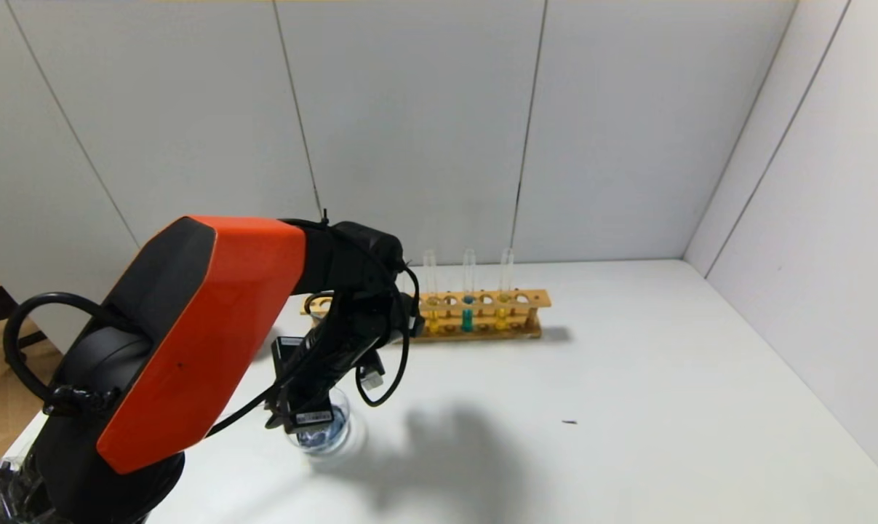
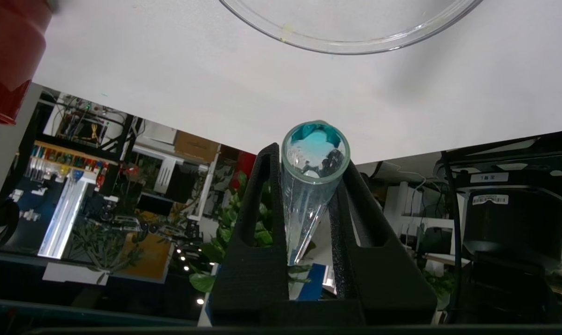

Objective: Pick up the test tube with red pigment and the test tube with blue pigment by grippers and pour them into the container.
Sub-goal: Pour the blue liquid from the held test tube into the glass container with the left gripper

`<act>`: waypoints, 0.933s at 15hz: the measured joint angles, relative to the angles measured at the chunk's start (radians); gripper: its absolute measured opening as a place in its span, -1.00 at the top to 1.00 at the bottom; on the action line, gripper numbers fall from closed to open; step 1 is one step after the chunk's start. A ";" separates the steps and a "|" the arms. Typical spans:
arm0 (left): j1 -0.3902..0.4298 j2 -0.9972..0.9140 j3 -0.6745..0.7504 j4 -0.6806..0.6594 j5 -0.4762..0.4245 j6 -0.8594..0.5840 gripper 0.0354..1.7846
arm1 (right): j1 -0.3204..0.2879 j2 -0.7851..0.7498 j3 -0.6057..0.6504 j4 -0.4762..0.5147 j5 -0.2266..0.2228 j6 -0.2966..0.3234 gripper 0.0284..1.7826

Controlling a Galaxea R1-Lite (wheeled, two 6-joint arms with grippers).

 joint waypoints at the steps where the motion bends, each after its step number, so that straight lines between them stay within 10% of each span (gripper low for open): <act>1: 0.000 0.003 0.000 0.000 0.000 -0.004 0.68 | 0.000 0.000 0.000 0.000 0.000 0.000 -0.92; 14: -0.026 0.035 0.007 0.000 0.026 -0.019 0.68 | 0.000 0.000 0.000 0.000 0.000 0.000 -0.92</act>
